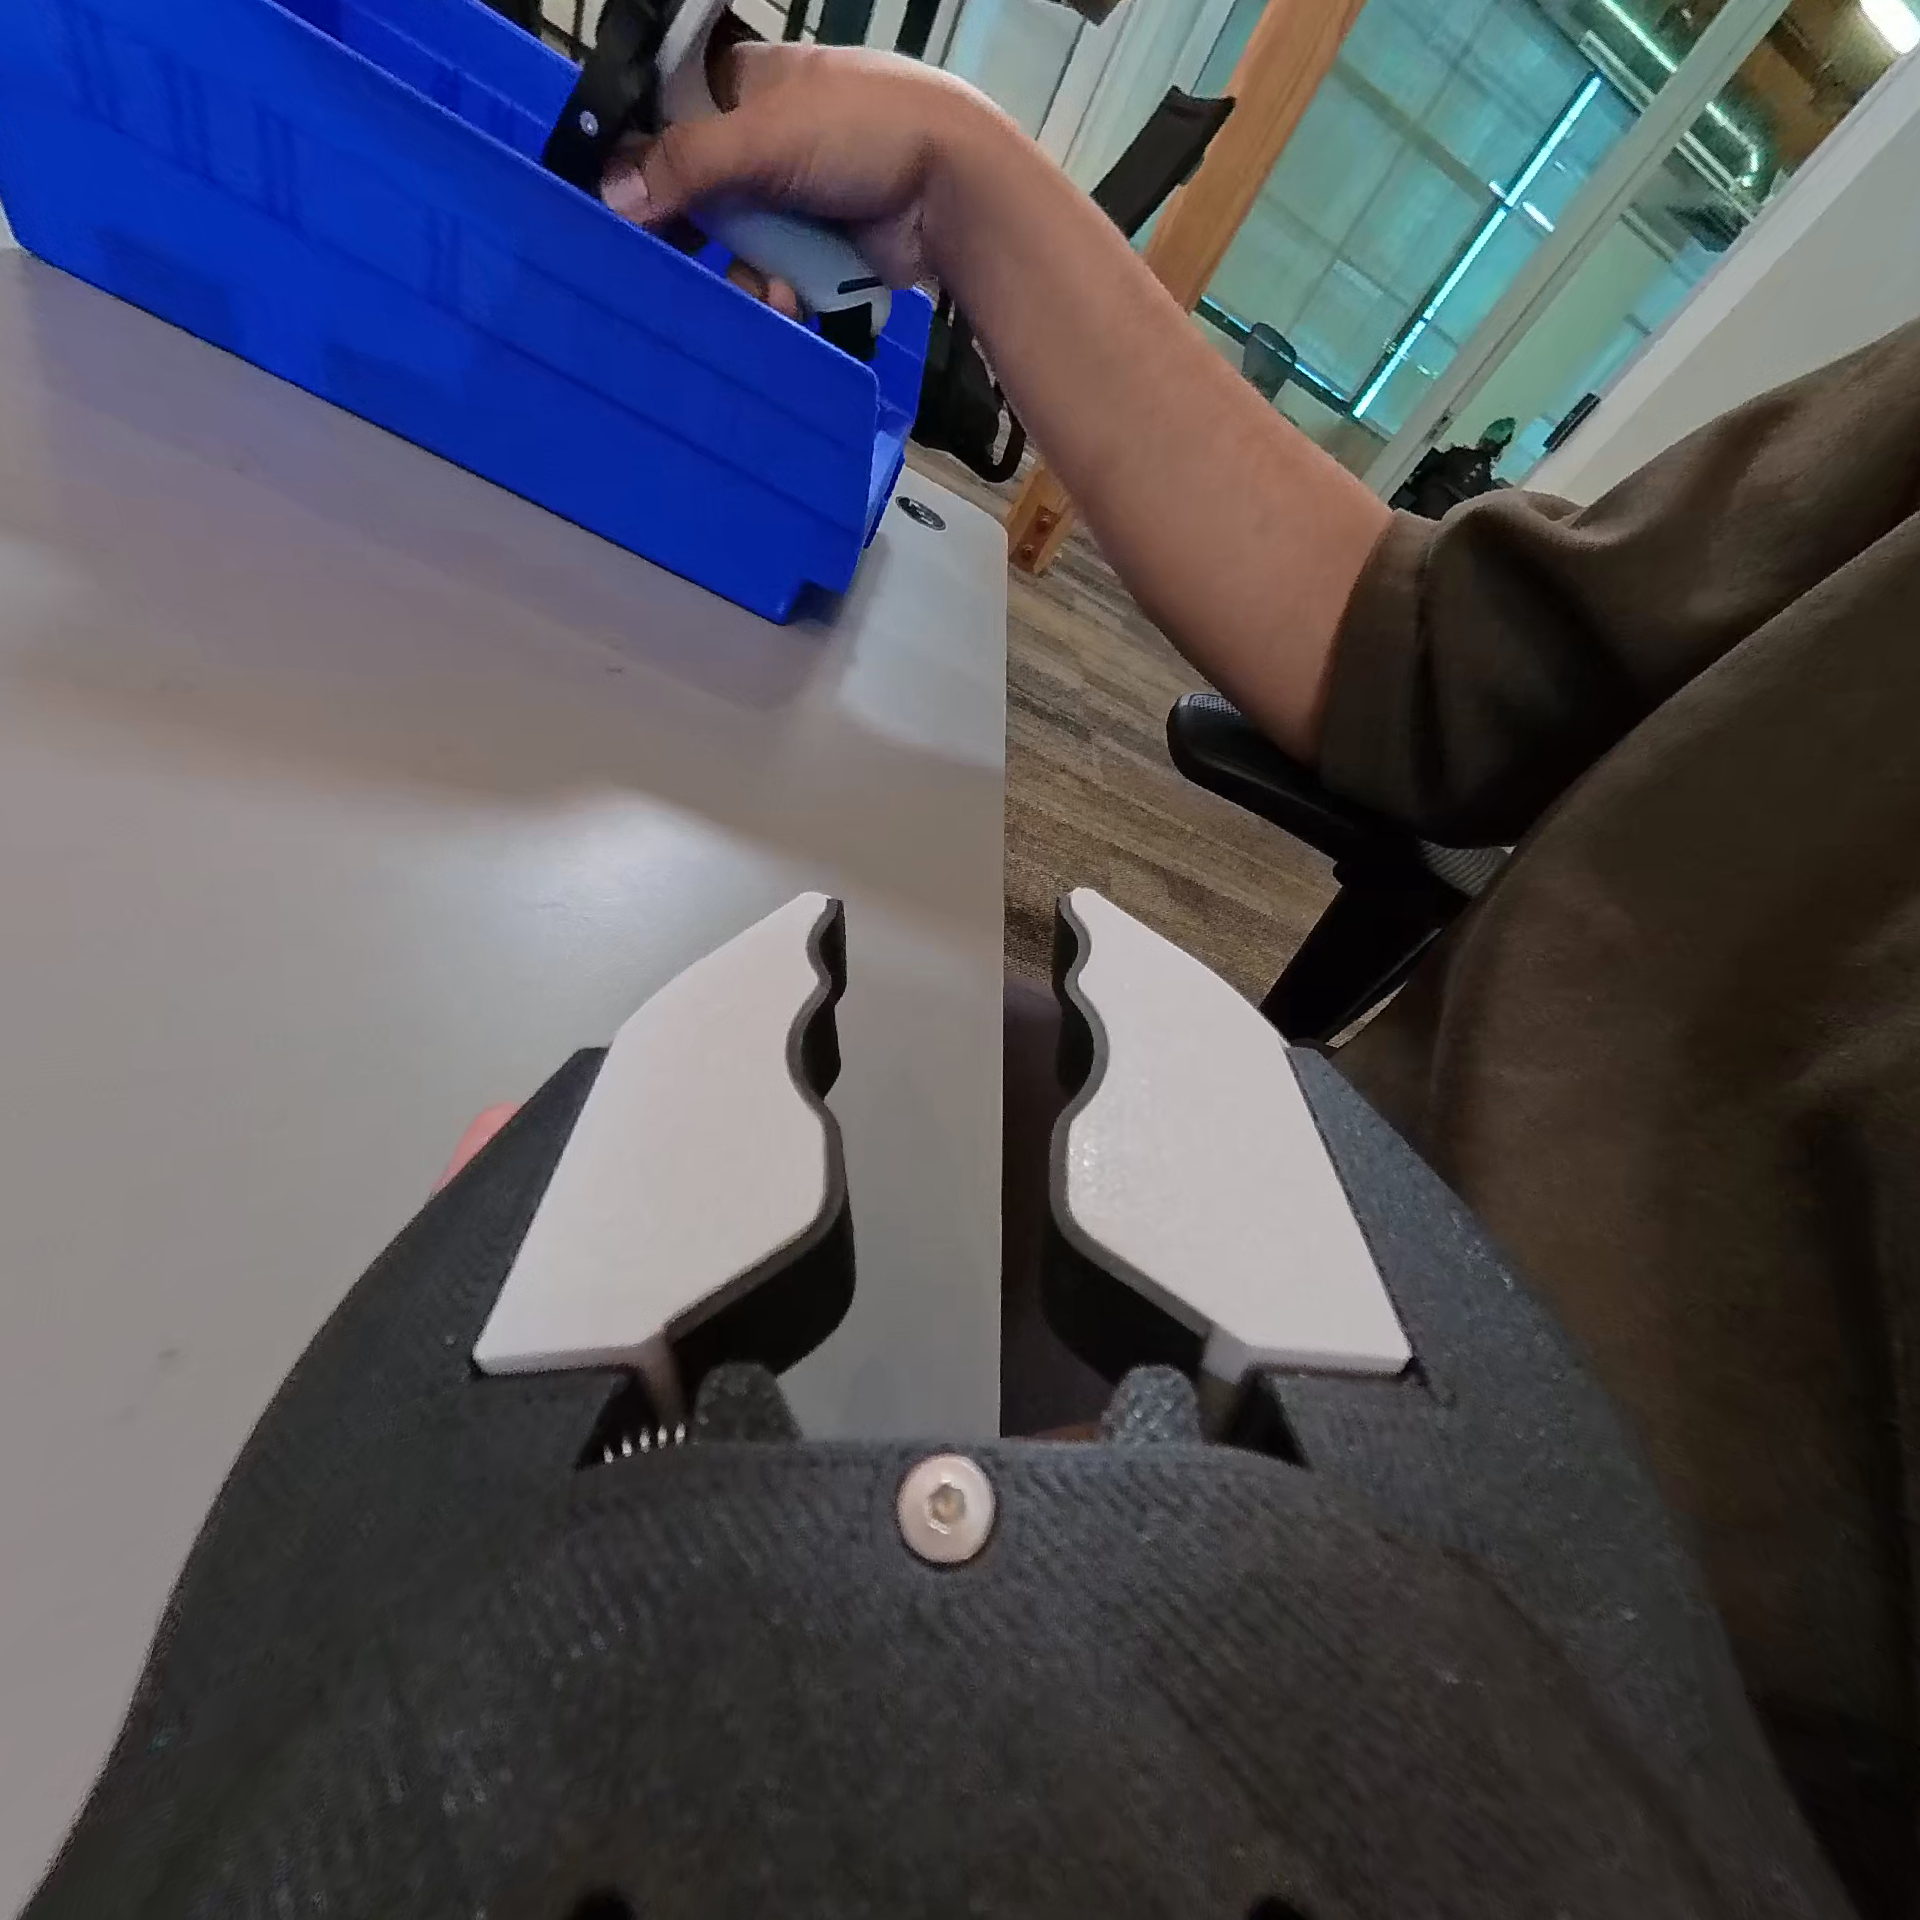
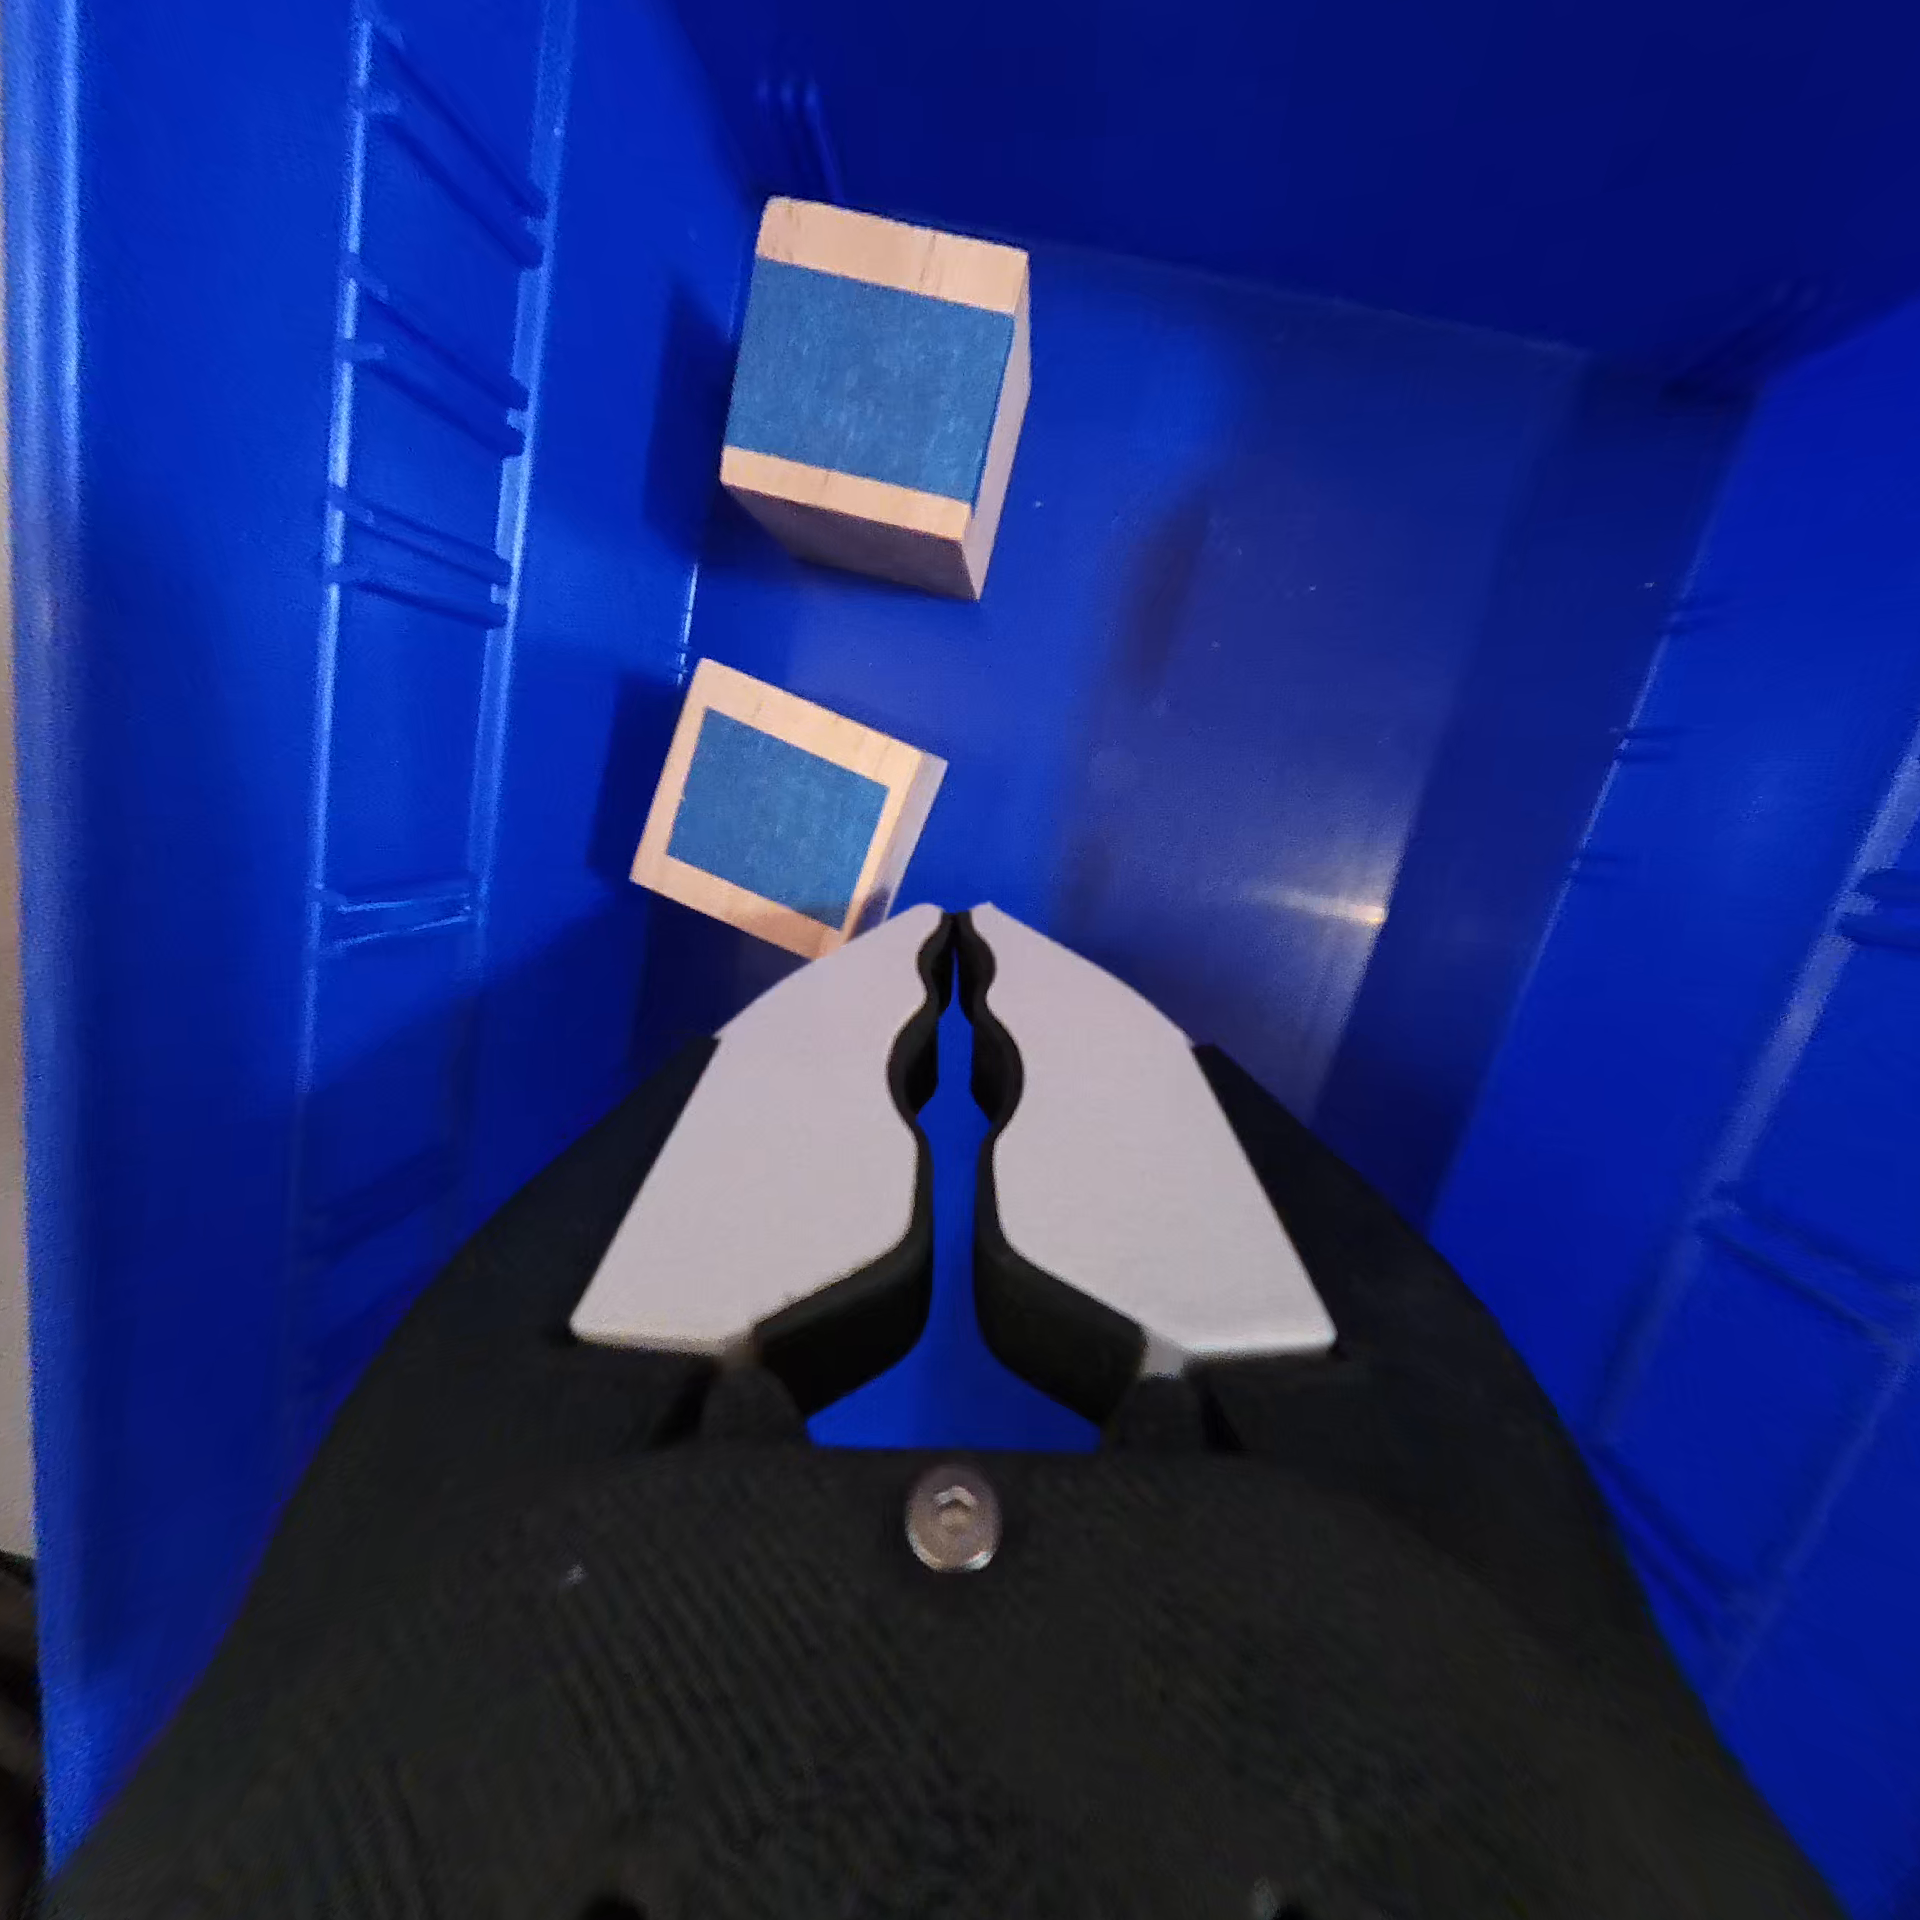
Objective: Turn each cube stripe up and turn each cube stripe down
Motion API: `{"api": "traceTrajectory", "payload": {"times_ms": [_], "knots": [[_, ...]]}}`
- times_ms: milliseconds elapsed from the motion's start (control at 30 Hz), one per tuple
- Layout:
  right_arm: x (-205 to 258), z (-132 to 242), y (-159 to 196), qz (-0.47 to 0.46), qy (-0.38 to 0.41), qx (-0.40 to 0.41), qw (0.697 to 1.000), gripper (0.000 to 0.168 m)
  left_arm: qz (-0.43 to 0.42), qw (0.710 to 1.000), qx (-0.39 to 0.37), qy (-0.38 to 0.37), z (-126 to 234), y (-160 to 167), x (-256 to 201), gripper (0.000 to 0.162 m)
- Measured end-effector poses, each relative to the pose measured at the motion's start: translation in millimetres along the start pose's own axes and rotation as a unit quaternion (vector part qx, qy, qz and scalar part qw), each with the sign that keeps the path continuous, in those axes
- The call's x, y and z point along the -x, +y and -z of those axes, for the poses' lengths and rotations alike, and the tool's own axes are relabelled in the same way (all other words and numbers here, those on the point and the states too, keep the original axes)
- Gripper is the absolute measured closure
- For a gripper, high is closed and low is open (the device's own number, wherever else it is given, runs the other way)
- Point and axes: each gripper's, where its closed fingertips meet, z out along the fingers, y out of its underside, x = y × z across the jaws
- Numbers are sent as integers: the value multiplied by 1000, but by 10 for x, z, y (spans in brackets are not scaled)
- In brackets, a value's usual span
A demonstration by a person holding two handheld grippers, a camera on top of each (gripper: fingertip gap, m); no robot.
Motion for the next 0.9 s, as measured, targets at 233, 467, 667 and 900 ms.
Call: {"api": "traceTrajectory", "payload": {"times_ms": [233,467,667,900], "knots": [[-123,80,-93,-20,25,-35,999,160,6,1000,0,-5,24,0,31,123],[-183,-68,-209,-30,57,-66,996,167,5,1000,8,-2,7,27,18,123],[-102,-127,-229,-34,32,-72,996,166,0,1000,18,-2,-13,60,9,123],[-68,-115,-233,-22,26,-74,997,165,3,1000,19,-1,-16,62,17,123]]}}
